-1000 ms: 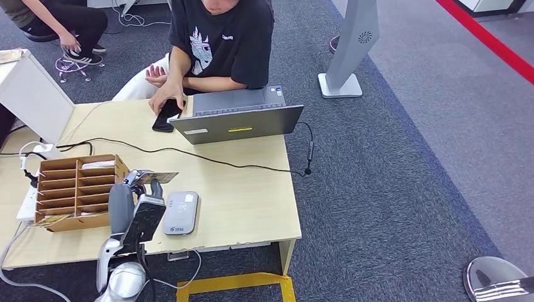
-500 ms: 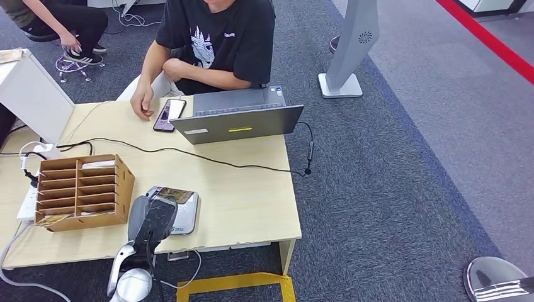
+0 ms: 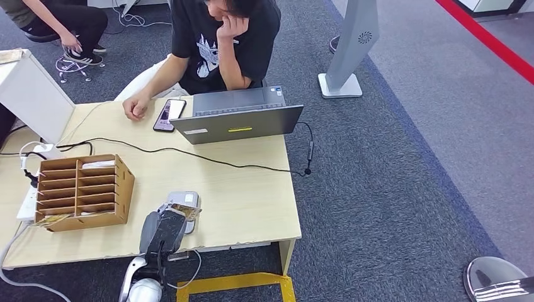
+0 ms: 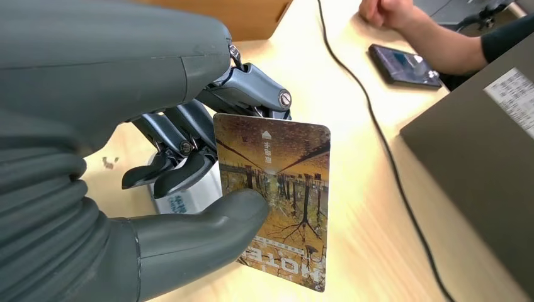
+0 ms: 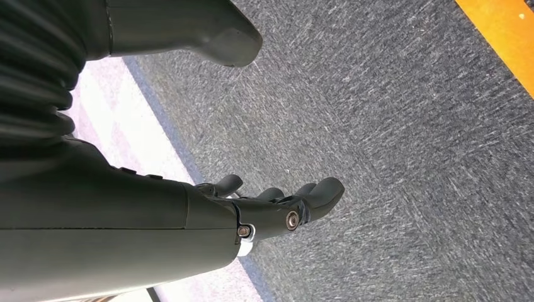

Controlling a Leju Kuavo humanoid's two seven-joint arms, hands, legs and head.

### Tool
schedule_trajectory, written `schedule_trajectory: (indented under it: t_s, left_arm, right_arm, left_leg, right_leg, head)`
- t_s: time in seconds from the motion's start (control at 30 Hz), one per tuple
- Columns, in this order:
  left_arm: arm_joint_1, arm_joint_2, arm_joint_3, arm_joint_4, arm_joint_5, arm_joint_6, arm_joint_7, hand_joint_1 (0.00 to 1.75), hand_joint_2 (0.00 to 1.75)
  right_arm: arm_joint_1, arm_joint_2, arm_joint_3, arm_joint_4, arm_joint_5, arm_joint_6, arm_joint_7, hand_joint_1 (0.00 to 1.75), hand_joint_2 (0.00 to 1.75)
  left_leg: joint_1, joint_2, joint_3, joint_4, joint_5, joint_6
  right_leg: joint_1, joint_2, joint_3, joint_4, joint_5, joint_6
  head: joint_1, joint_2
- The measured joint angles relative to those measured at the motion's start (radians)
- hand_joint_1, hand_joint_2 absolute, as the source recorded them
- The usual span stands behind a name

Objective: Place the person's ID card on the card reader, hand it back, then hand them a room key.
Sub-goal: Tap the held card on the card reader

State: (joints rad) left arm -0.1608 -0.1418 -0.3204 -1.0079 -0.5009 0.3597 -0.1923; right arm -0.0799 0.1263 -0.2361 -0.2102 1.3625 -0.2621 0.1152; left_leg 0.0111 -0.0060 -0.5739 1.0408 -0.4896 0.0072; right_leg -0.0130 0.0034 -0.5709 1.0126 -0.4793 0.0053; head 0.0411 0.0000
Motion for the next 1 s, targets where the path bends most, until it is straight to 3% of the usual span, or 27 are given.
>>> schedule_trajectory:
  t_s: [0.8, 1.0]
  left_arm:
    - [-0.004, -0.014, 0.007, 0.064, 0.001, 0.010, -0.002, 1.75, 1.75]
    - [-0.013, -0.019, 0.014, 0.103, -0.053, 0.050, 0.021, 1.75, 1.75]
  right_arm:
    - [0.000, 0.000, 0.000, 0.000, 0.000, 0.000, 0.000, 0.00, 1.75]
    - [0.000, 0.000, 0.000, 0.000, -0.002, -0.001, 0.000, 0.00, 1.75]
  left_leg:
    - [0.000, 0.000, 0.000, 0.000, 0.000, 0.000]
    - [0.000, 0.000, 0.000, 0.000, 0.000, 0.000]
  right_leg:
    - [0.000, 0.000, 0.000, 0.000, 0.000, 0.000]
    - [0.000, 0.000, 0.000, 0.000, 0.000, 0.000]
  head:
    - [0.000, 0.000]
    - [0.000, 0.000]
